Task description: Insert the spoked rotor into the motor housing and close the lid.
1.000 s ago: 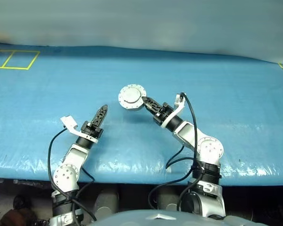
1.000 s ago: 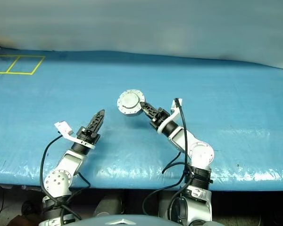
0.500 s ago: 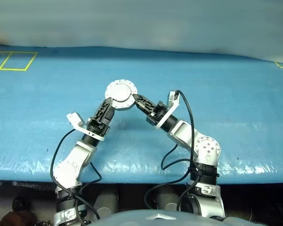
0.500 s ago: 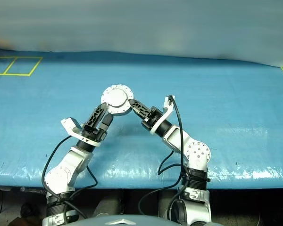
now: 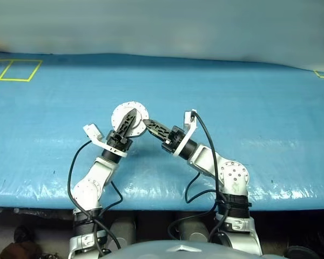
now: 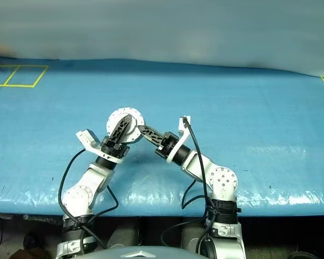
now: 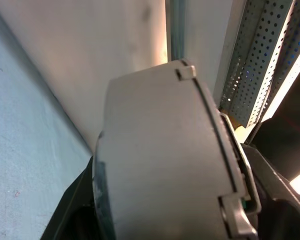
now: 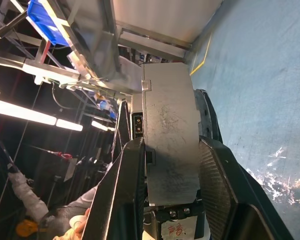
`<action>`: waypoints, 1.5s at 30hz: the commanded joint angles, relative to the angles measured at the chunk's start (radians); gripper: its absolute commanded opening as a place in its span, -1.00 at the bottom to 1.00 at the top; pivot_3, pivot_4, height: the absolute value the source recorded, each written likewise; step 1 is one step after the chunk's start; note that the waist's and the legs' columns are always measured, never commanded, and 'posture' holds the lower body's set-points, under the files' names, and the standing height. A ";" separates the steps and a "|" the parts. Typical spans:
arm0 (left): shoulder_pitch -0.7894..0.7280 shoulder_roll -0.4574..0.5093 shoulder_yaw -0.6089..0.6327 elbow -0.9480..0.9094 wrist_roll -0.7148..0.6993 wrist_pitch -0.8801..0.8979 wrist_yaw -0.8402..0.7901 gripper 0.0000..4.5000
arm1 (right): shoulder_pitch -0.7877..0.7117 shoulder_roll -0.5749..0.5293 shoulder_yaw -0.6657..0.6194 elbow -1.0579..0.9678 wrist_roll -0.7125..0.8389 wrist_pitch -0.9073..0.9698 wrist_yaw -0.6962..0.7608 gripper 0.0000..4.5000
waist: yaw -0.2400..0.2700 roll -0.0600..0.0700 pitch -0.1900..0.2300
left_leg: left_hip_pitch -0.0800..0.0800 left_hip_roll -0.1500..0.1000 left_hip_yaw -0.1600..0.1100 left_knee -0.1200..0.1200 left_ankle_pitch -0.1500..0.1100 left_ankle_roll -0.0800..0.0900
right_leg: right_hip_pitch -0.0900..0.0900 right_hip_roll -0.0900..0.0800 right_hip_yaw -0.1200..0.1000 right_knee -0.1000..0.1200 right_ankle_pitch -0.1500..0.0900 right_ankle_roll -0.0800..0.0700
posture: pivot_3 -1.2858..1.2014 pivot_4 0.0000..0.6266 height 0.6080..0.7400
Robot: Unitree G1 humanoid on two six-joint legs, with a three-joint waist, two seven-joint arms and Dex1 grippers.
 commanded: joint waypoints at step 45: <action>-0.159 0.123 0.385 0.241 0.461 -0.661 0.719 0.97 | -0.036 -0.028 0.028 0.032 -0.337 -0.187 0.027 0.56 | -0.005 0.000 -0.002 | 0.006 0.000 0.001 0.004 0.000 -0.001 | 0.005 0.001 0.002 0.001 0.006 0.006 | 0.03 -0.52 1.00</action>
